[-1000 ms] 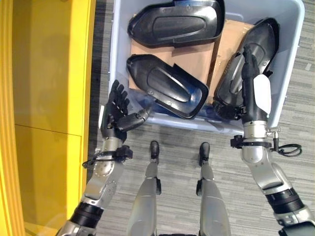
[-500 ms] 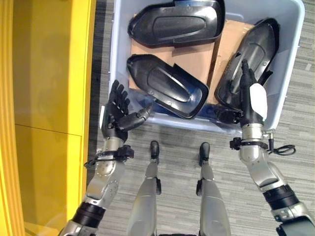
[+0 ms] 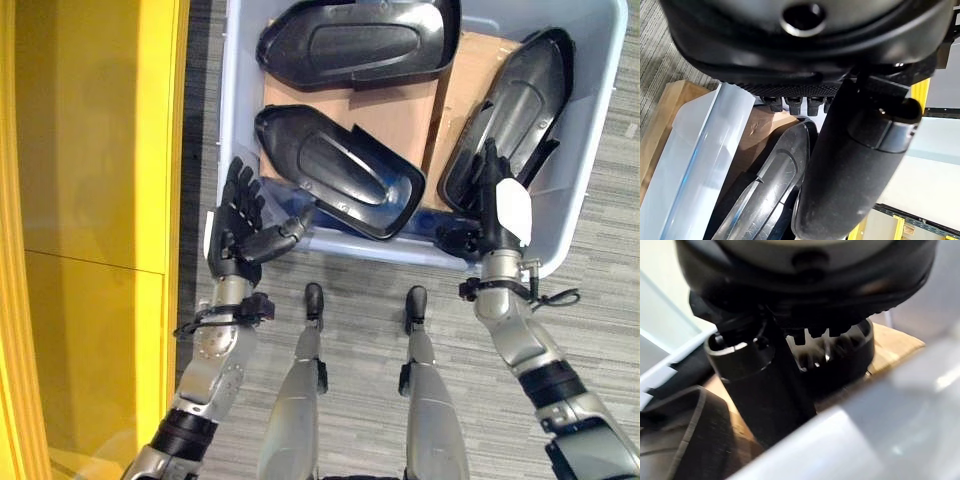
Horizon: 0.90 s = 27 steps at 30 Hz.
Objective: Move parts from the plastic box to the shelf.
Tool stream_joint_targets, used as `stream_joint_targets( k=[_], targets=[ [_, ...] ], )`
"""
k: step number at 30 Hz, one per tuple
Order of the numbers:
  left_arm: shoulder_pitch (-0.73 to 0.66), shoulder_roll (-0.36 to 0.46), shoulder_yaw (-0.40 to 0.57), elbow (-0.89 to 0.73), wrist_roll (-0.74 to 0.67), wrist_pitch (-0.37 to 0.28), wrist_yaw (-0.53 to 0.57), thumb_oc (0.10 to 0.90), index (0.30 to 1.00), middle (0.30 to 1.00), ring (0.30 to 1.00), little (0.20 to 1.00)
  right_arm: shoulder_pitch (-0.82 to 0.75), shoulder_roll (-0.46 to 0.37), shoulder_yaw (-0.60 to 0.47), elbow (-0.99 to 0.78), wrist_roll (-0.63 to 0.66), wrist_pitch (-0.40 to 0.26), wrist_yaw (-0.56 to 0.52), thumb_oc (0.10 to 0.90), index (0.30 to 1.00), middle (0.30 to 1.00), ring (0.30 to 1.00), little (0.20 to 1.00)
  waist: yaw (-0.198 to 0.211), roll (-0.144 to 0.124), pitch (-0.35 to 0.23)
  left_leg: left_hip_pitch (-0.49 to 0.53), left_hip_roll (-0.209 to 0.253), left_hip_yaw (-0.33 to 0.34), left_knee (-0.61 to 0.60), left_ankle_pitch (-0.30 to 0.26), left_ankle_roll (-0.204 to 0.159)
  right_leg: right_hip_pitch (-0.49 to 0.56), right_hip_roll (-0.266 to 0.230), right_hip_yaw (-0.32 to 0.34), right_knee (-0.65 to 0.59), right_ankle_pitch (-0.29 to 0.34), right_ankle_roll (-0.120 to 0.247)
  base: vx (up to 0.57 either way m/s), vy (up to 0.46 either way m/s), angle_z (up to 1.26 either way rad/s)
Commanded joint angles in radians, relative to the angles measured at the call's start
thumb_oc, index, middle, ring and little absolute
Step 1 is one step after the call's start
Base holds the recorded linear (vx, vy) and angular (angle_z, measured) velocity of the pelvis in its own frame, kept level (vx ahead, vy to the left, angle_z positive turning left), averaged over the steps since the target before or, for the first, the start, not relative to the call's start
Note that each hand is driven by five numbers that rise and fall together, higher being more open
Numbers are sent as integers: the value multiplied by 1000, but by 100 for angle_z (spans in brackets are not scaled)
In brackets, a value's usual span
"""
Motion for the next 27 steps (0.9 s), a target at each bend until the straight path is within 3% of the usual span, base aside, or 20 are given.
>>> stream_joint_targets(
  k=[1, 8, 9, 10, 27],
  targets=[
    [6, 26, 32, -92, 22, -85, 2, 900, 1000, 1000, 1000, 1000, -42, -18, 15, -21, -47, -24, -61, 900, 1000, 1000, 1000, 1000, 16, -25, -14, -76, -16, 2, 204, -129, 29, 18, -55, 26, 146, -74, 11, 0, 0, 0],
    [-6, 21, 12, -88, 11, -89, -5, 900, 1000, 1000, 1000, 1000, -100, 13, 89, 108, -48, -14, -38, 900, 1000, 1000, 1000, 1000, 27, -9, -14, -92, -20, -1, 211, -127, 31, 1, -54, 28, 154, -76, 8, -4, 2, 2],
    [-8, 20, 9, -86, 9, -90, -6, 900, 1000, 1000, 1000, 1000, -107, 19, 100, 132, -45, -12, -34, 586, 561, 561, 561, 561, 29, -7, -14, -93, -20, -2, 213, -128, 32, -1, -54, 28, 156, -78, 8, 0, 0, 0],
    [-10, 20, 7, -84, 8, -90, -6, 900, 1000, 1000, 1000, 1000, -114, 25, 107, 154, -41, -11, -32, 406, 308, 308, 308, 308, 30, -5, -14, -95, -20, -2, 214, -128, 32, -2, -54, 28, 157, -78, 8, 0, 0, 0],
    [-8, 20, -1, -77, 7, -87, -6, 900, 1000, 1000, 1000, 1000, -100, 45, 123, 211, -6, -13, -26, 400, 300, 300, 300, 300, 29, -5, -14, -85, -11, -2, 192, -110, 25, -4, -48, 21, 155, -73, 6, -2, 0, 0]
  ],
)
